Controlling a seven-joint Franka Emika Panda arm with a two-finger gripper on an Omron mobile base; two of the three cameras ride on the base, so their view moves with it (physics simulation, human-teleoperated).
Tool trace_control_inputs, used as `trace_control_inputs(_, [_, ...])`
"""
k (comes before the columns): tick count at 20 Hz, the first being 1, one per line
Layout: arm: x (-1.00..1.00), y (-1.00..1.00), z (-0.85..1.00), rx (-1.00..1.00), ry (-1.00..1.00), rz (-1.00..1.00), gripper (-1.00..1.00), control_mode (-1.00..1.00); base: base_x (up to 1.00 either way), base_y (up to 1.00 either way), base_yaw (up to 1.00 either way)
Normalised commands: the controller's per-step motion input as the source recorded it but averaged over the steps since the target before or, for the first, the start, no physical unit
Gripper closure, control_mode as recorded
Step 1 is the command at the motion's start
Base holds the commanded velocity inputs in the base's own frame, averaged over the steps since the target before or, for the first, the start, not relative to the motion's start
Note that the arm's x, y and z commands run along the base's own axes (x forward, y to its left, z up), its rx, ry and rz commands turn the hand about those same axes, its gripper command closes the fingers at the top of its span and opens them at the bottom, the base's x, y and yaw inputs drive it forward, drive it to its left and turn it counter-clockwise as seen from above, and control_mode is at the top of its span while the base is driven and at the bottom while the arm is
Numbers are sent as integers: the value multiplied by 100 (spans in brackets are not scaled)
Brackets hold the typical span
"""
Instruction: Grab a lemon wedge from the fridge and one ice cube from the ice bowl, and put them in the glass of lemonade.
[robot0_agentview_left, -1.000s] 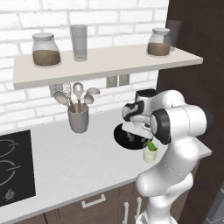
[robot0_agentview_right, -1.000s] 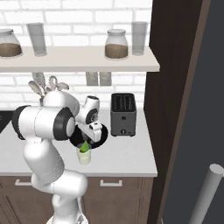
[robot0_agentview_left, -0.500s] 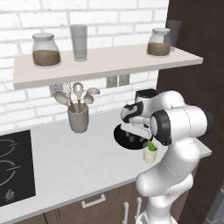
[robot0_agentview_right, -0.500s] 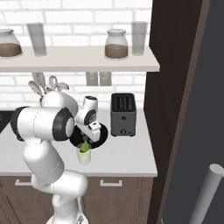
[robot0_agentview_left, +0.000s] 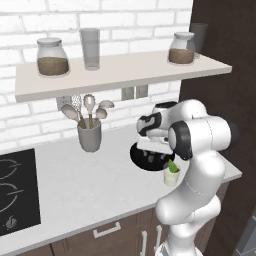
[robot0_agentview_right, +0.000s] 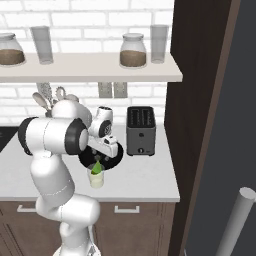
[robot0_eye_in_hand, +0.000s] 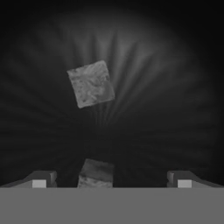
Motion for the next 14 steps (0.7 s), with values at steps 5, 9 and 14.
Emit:
trace_control_inputs(5, [0,-3,0,0,-3,28,-100,-100,0,0,0])
trace_control_inputs(9, [0,3,-1,0,-3,25,-100,-100,0,0,0])
trace_control_inputs(14, [-1,4,-4,6,-7,29,-100,-100,0,0,0])
